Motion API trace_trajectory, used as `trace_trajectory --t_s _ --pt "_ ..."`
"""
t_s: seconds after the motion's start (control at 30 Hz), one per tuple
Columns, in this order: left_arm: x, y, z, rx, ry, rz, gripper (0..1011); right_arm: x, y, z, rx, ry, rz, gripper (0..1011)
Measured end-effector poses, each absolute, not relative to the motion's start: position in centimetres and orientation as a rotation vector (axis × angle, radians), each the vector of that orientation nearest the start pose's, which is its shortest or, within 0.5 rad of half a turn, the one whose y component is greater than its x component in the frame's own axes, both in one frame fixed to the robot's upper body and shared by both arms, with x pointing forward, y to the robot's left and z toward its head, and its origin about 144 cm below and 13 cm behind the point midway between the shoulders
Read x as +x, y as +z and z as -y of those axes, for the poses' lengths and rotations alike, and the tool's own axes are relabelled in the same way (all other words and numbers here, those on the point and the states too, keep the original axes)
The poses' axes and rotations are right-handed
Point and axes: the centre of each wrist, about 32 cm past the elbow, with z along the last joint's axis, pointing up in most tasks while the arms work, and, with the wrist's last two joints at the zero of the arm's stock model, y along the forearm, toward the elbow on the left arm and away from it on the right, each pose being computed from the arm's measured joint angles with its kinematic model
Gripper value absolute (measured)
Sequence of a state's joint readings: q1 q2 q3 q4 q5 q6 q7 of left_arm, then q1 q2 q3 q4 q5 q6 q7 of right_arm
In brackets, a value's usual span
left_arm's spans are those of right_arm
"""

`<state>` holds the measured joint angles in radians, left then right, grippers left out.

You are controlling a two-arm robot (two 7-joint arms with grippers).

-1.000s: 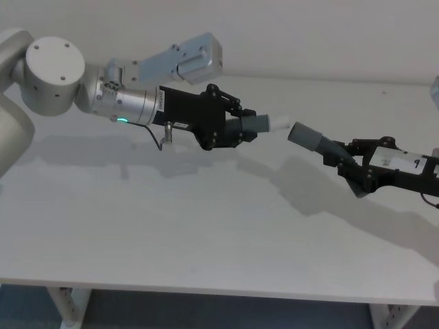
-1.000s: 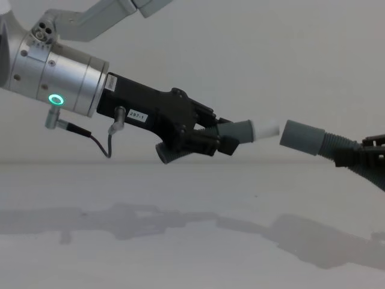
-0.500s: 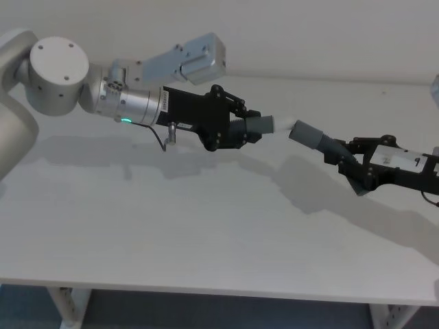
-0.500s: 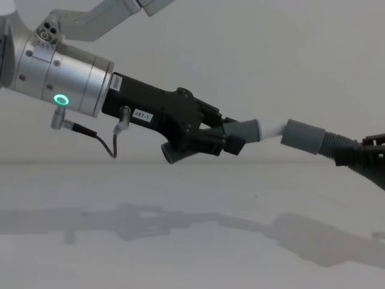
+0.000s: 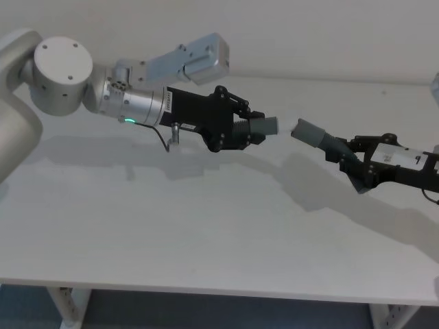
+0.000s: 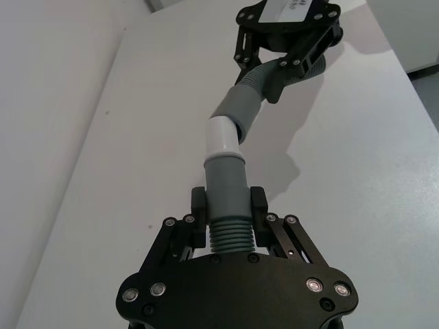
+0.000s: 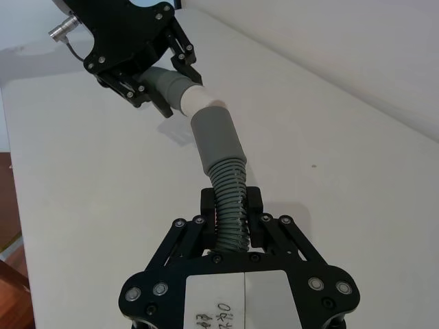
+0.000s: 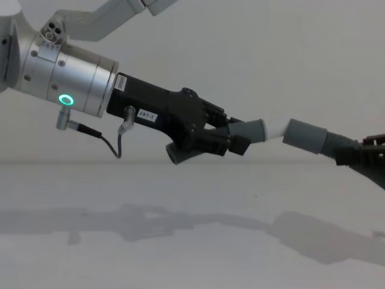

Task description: Use both hands to pick up one end of the pipe from the table, align the ends, and insert them.

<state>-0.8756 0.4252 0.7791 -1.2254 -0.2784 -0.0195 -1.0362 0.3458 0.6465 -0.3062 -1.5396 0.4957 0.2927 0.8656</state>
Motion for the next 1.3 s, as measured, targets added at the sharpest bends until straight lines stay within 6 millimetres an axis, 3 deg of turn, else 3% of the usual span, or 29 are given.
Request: trace_trajectory --t_s 1.3 --pt "62.45 131.45 -19.49 0.433 0.039 0.373 368 53.34 125.61 33.59 -0.247 -0.514 -0.056 255"
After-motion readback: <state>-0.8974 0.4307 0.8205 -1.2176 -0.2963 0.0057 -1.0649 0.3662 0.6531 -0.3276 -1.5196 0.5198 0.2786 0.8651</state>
